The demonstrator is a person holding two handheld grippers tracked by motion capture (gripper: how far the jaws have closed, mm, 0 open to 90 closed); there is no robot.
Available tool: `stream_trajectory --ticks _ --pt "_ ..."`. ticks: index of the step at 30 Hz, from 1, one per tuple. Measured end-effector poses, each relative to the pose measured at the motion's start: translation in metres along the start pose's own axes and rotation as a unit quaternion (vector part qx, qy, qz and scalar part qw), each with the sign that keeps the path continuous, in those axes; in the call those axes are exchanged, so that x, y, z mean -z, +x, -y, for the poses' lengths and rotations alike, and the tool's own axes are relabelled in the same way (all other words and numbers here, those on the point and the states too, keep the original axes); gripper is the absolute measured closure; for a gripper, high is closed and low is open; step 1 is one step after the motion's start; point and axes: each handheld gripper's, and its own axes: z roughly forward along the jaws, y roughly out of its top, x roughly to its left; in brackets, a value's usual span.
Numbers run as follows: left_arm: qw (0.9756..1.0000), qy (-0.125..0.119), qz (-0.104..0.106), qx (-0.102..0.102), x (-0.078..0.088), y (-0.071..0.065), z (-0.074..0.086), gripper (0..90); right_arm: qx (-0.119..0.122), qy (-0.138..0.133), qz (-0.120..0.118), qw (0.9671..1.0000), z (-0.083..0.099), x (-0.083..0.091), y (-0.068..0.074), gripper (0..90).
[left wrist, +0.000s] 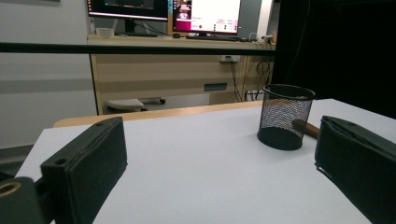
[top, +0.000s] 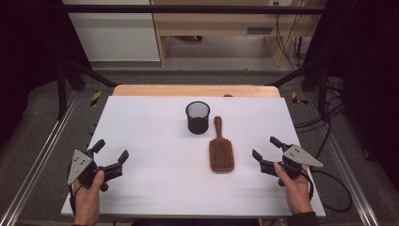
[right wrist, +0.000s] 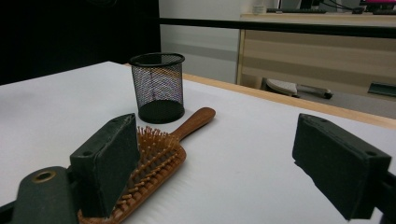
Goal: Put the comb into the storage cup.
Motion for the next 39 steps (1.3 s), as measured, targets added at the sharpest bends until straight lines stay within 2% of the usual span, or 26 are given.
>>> stream_trajectory --ticks 10,20,21,22,23,24,25,28,31,36,39 --pt "1.0 0.009 -0.003 0.001 -0.001 -0.001 0.002 2.5 0.004 0.004 0.007 1.0 0.001 -0.002 0.003 12.6" --pt "0.9999 0.015 0.001 -0.003 -0.003 -0.002 0.003 2.6 -0.016 0.031 0.012 0.9993 0.003 -0.006 0.003 11.7" --pt "0.9998 0.018 0.001 -0.003 -0.003 -0.002 0.003 2.6 -0.025 0.042 0.017 0.9987 0.004 -0.008 0.003 11.3" --pt "0.9998 0.018 0.001 -0.003 -0.003 -0.002 0.003 2.6 -0.025 0.042 0.017 0.9987 0.004 -0.008 0.003 11.3" --pt "0.9998 0.019 0.0 -0.003 -0.002 -0.002 0.004 2.6 -0.029 0.056 0.019 0.9978 0.004 -0.01 0.003 10.3" --pt "0.9998 0.019 0.0 -0.003 -0.002 -0.002 0.004 2.6 -0.029 0.056 0.019 0.9978 0.004 -0.01 0.003 10.3" --pt "0.9998 0.02 0.001 -0.004 -0.002 -0.003 0.004 2.6 -0.04 0.071 0.018 0.9965 0.004 -0.013 0.004 9.3" --pt "0.9998 0.019 0.008 -0.002 -0.002 -0.006 0.003 2.6 -0.026 0.092 0.022 0.9951 0.001 -0.021 0.007 9.2" --pt "0.9995 0.025 0.015 -0.01 -0.004 -0.009 0.003 2.6 -0.033 0.107 0.022 0.9935 -0.005 -0.03 0.007 10.6" --pt "0.9991 0.031 0.024 -0.014 -0.005 -0.013 0.004 2.6 -0.023 0.126 0.023 0.9915 -0.015 -0.044 0.008 14.0" --pt "0.9988 0.033 0.029 -0.019 -0.004 -0.016 0.004 2.6 -0.009 0.144 0.022 0.9893 -0.023 -0.058 0.01 16.5"
